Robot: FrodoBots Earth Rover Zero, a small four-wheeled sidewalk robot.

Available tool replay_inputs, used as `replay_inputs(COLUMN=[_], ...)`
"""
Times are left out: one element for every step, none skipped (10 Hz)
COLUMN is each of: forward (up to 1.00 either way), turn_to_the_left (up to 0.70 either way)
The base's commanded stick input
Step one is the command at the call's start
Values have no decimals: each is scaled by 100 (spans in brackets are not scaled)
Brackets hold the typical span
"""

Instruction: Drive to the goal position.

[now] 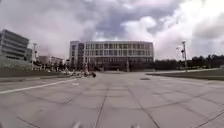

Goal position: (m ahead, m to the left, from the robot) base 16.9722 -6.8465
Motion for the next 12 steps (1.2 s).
replay_inputs(forward=[70,70,70,70,70,70,70,70,70,70,70,70], turn_to_the_left=[0,0,0,0,0,0,0,0,0,0,0,0])
